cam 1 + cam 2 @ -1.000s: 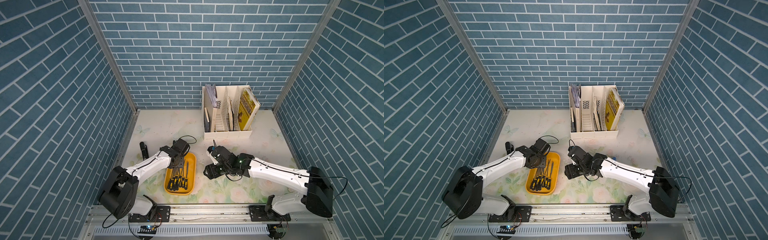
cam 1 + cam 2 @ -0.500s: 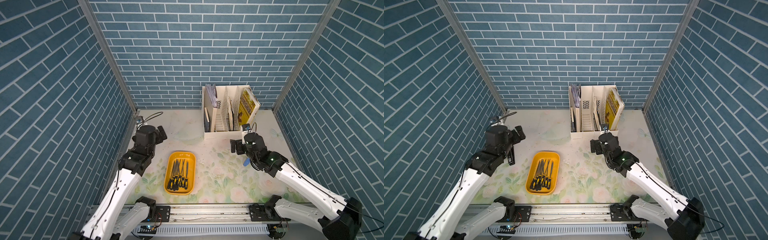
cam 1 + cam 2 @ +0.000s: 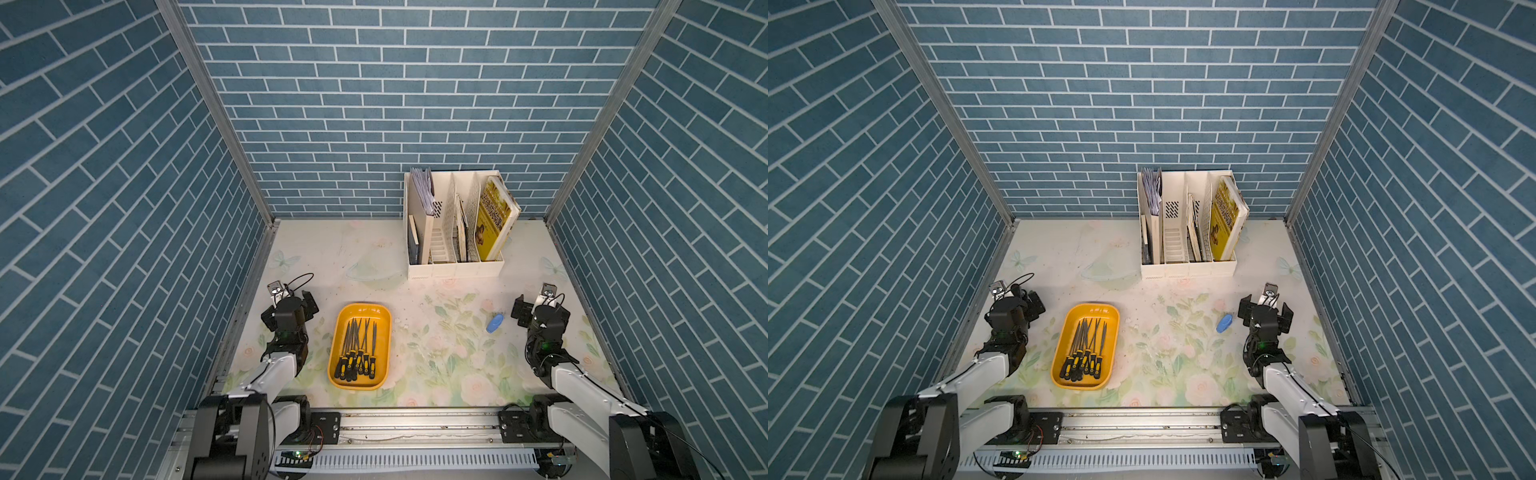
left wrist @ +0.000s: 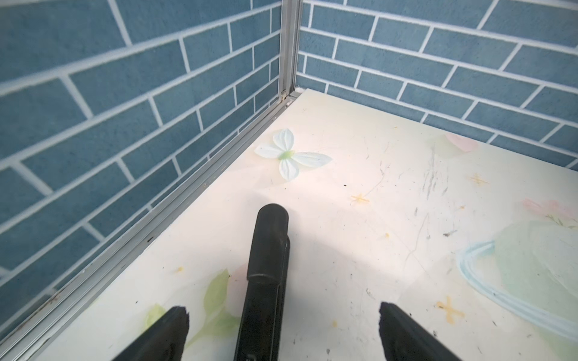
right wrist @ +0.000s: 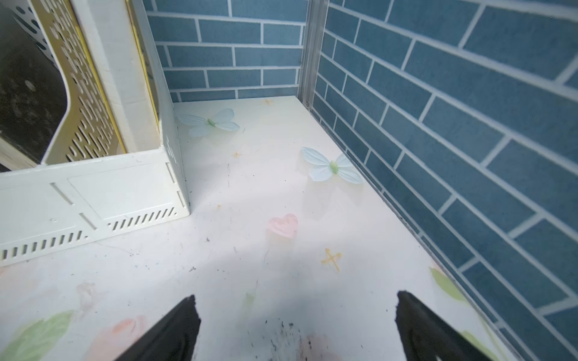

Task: Put the file tool into the storage box
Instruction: Reset both arms

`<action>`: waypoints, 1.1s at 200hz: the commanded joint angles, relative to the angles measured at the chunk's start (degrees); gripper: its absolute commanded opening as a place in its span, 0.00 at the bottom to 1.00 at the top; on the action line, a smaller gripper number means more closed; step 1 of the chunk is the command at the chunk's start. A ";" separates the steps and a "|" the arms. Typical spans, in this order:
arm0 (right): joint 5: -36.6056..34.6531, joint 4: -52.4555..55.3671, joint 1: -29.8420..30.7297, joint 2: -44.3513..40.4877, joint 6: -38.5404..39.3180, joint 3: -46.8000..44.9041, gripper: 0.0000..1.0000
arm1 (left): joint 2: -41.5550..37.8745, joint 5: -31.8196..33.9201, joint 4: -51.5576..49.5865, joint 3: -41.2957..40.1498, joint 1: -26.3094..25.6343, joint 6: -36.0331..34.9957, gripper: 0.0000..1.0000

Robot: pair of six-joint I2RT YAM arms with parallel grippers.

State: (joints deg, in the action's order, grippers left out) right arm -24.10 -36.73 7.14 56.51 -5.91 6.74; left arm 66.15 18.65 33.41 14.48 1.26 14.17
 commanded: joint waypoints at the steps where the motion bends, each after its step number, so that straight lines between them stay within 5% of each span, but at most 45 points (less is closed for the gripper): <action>1: 3.66 -19.86 -1.64 4.39 1.83 -1.88 1.00 | 4.56 -2.19 19.15 -1.07 -0.08 -3.81 1.00; 54: 12.27 -36.22 -2.55 25.82 6.61 3.68 0.99 | 20.40 -0.20 40.73 -2.93 -5.38 -10.85 1.00; 66: 16.83 -40.49 -2.45 31.87 8.74 4.51 0.99 | 19.69 0.14 38.44 -2.48 -5.91 -10.81 1.00; 220: 18.47 -36.59 -3.87 31.25 7.31 5.85 1.00 | 19.71 0.07 38.42 -2.38 -5.83 -10.68 1.00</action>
State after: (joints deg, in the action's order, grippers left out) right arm -6.20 -72.03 3.51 87.55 0.36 11.73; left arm 86.04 18.26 70.61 12.27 -4.43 4.01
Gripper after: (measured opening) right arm 0.998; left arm 0.997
